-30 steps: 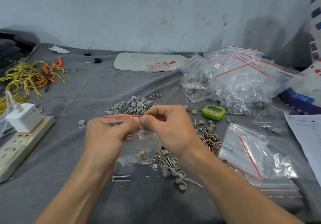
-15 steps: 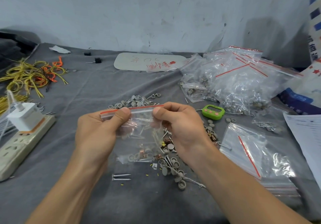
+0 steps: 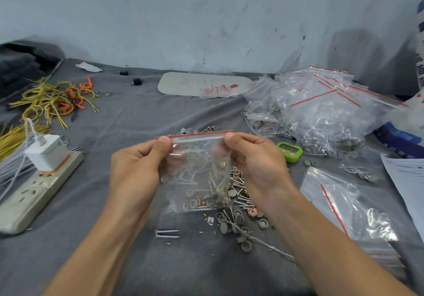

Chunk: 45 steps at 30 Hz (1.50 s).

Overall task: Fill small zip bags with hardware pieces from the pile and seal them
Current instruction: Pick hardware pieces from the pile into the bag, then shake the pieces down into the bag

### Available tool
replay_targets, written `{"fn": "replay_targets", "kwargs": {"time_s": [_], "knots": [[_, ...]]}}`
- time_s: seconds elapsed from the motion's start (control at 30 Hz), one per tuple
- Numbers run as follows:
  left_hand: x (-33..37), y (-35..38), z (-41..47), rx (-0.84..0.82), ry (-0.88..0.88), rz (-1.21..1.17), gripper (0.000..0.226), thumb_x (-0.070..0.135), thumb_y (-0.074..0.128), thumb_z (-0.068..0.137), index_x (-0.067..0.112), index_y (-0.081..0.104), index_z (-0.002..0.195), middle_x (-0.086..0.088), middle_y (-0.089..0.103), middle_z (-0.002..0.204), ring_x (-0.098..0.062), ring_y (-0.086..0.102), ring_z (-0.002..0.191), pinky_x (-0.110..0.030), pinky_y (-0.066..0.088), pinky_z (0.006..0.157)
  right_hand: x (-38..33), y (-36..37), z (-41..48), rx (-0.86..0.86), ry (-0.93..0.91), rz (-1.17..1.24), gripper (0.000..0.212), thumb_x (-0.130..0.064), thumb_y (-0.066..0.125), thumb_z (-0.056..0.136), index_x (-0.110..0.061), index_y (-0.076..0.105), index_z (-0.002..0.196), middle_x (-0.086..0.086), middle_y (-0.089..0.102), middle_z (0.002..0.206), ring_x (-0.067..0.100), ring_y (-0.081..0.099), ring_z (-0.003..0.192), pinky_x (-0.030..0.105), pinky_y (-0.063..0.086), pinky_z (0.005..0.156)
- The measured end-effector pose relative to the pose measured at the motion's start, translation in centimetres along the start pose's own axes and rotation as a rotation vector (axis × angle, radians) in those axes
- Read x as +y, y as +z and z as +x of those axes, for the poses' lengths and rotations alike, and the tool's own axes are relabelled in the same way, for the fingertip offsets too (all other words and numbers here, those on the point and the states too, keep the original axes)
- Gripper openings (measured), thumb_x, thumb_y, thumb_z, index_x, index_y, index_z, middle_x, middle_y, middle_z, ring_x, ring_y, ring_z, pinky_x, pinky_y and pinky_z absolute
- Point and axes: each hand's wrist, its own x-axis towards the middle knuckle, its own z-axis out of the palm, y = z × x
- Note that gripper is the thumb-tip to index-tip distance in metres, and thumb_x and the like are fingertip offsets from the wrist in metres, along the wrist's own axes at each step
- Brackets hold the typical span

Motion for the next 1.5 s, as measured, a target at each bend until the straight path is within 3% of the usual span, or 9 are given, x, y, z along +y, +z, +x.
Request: {"fn": "replay_targets", "kwargs": {"time_s": [0.2, 0.27, 0.37, 0.5, 0.7, 0.87, 1.0, 1.27, 1.5], "knots": [[0.0, 0.2, 0.3, -0.034, -0.130, -0.161, 0.032, 0.025, 0.062, 0.095, 0.020, 0.082, 0.070, -0.007, 0.077, 0.077, -0.013, 0.074, 0.068, -0.020, 0.057, 0.060, 0.1, -0.3, 0.1, -0.220, 0.158, -0.054, 0.009, -0.024, 0.076, 0.088, -0.021, 0.083, 0.092, 0.001, 0.080, 0.100, 0.018, 0.074, 0.097, 0.034, 0.052, 0.092], [-0.1, 0.2, 0.6, -0.051, -0.197, -0.236, 0.032, 0.030, 0.064, 0.089, 0.018, 0.080, 0.064, -0.005, 0.075, 0.073, -0.011, 0.071, 0.062, -0.021, 0.058, 0.059, 0.9, -0.7, -0.2, -0.425, 0.197, -0.496, 0.041, -0.026, 0.083, 0.081, -0.028, 0.073, 0.121, -0.004, 0.076, 0.119, 0.010, 0.071, 0.110, 0.032, 0.052, 0.103], [-0.4, 0.0, 1.0, -0.087, -0.221, -0.216, 0.029, 0.036, 0.067, 0.084, 0.015, 0.081, 0.071, -0.006, 0.078, 0.083, -0.014, 0.075, 0.073, -0.025, 0.061, 0.065, 2.4, -0.3, -0.2, -0.350, 0.091, -0.914, 0.025, -0.006, 0.073, 0.088, -0.024, 0.081, 0.105, -0.002, 0.080, 0.091, 0.014, 0.073, 0.078, 0.031, 0.059, 0.082], [-0.6, -0.9, 0.8, -0.399, -0.217, 0.165, 0.060, 0.046, 0.078, 0.063, 0.021, 0.071, 0.117, 0.006, 0.077, 0.109, -0.009, 0.072, 0.103, -0.016, 0.056, 0.079, 2.0, -0.7, 0.2, -0.171, 0.107, -0.454, 0.033, 0.005, 0.064, 0.093, -0.019, 0.081, 0.077, 0.007, 0.075, 0.074, 0.016, 0.059, 0.060, 0.029, 0.046, 0.060], [-1.5, 0.0, -0.1, -0.552, -0.270, 0.345, 0.026, 0.000, 0.076, 0.083, 0.014, 0.079, 0.105, -0.006, 0.079, 0.098, -0.017, 0.075, 0.096, -0.020, 0.056, 0.086, 1.5, -1.0, 0.1, -0.119, 0.186, -0.222, 0.040, 0.003, 0.061, 0.095, -0.020, 0.081, 0.069, 0.003, 0.071, 0.067, 0.012, 0.057, 0.053, 0.021, 0.047, 0.051], [-1.2, 0.4, -0.1, -0.362, -0.231, 0.285, 0.027, -0.007, 0.078, 0.078, 0.009, 0.078, 0.100, -0.009, 0.079, 0.088, -0.015, 0.075, 0.077, -0.014, 0.052, 0.064, 0.3, -1.1, -0.2, -0.203, 0.282, -0.267, 0.010, -0.009, 0.069, 0.093, -0.014, 0.078, 0.092, 0.005, 0.073, 0.087, 0.016, 0.064, 0.077, 0.027, 0.054, 0.068], [-1.1, 0.7, -0.3, -0.277, -0.222, 0.257, 0.038, -0.018, 0.077, 0.072, 0.008, 0.074, 0.099, -0.011, 0.078, 0.083, -0.015, 0.074, 0.068, -0.016, 0.053, 0.057, 0.4, -1.2, -0.8, -0.266, 0.240, -0.375, 0.017, 0.007, 0.071, 0.089, 0.012, 0.067, 0.105, 0.013, 0.071, 0.087, 0.019, 0.068, 0.065, 0.025, 0.055, 0.062], [-1.4, 1.8, -1.3, -0.350, -0.293, 0.215, 0.013, 0.003, 0.077, 0.084, 0.006, 0.077, 0.096, -0.013, 0.078, 0.083, -0.017, 0.074, 0.070, -0.022, 0.058, 0.060, 0.2, -1.3, -0.5, -0.060, 0.165, -0.289, 0.022, -0.005, 0.079, 0.083, -0.015, 0.072, 0.065, 0.006, 0.070, 0.071, 0.018, 0.058, 0.058, 0.022, 0.046, 0.052], [-1.2, 1.7, -1.2, -0.317, -0.238, 0.235, 0.020, 0.006, 0.067, 0.094, 0.006, 0.076, 0.076, -0.014, 0.072, 0.066, -0.015, 0.065, 0.051, -0.022, 0.052, 0.047, -0.3, -1.9, -0.7, -0.234, 0.267, -0.271, 0.011, -0.013, 0.071, 0.094, -0.006, 0.075, 0.100, 0.010, 0.073, 0.089, 0.024, 0.066, 0.079, 0.029, 0.054, 0.069]]}}
